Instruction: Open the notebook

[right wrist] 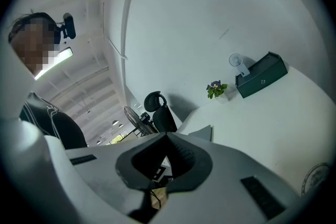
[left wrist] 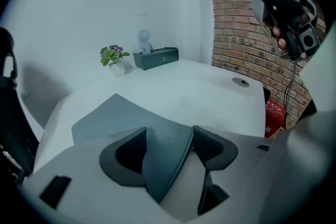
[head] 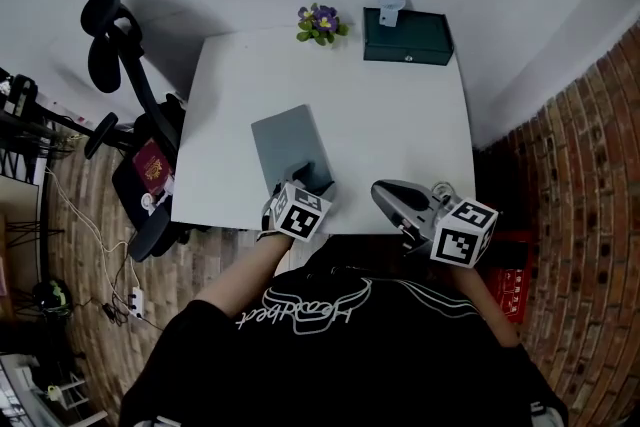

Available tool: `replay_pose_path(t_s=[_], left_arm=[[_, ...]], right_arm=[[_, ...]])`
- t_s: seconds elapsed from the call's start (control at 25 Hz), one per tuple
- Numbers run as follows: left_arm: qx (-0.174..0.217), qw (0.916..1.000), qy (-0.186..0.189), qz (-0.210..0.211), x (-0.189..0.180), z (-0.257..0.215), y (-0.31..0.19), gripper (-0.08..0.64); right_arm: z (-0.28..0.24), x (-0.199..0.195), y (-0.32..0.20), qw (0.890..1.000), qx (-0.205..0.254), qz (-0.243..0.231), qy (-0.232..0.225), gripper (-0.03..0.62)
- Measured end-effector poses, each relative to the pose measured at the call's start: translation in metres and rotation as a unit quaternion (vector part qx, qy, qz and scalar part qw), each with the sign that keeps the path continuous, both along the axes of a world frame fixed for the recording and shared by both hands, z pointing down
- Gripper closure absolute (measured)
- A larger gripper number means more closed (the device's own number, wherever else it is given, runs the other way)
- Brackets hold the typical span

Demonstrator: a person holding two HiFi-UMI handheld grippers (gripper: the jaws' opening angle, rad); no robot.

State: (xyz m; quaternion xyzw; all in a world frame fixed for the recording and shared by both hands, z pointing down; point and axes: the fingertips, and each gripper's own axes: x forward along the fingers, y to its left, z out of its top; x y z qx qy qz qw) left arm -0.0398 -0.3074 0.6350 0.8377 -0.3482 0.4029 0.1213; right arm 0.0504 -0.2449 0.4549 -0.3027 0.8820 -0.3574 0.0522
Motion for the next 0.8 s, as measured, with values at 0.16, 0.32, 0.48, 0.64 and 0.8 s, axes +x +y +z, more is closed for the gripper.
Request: replay_pose_path(t_s=[0.16, 0.32, 0.48, 0.64, 0.8], left_arm=[[-0.003, 0.9999, 0.009, -0.011, -0.002, -0.004, -0.001, 0.267], [0.000, 0.9997, 0.016, -0.018, -0.002, -0.008, 0.000, 0.286], [0.006, 0.9995, 0.020, -0.024, -0.002, -0.015, 0.002, 0.322], [0.014, 0.9991, 0.022, -0.032, -0.003, -0.022, 0.004, 0.367], [0.022, 0.9984, 0.029, -0.042, -0.003, -0.029, 0.005, 0.412]], right_arm=[[-0.001, 0.003, 0.003, 1.000, 0.001, 0.001, 0.004, 0.591], [-0.001, 0.004, 0.007, 1.000, 0.004, -0.001, 0.002, 0.591], [-0.003, 0.006, 0.011, 1.000, 0.007, -0.004, 0.003, 0.591], [-0.004, 0.011, 0.014, 1.000, 0.009, -0.002, 0.005, 0.591], [-0.003, 0.014, 0.019, 1.000, 0.007, -0.003, 0.005, 0.591]])
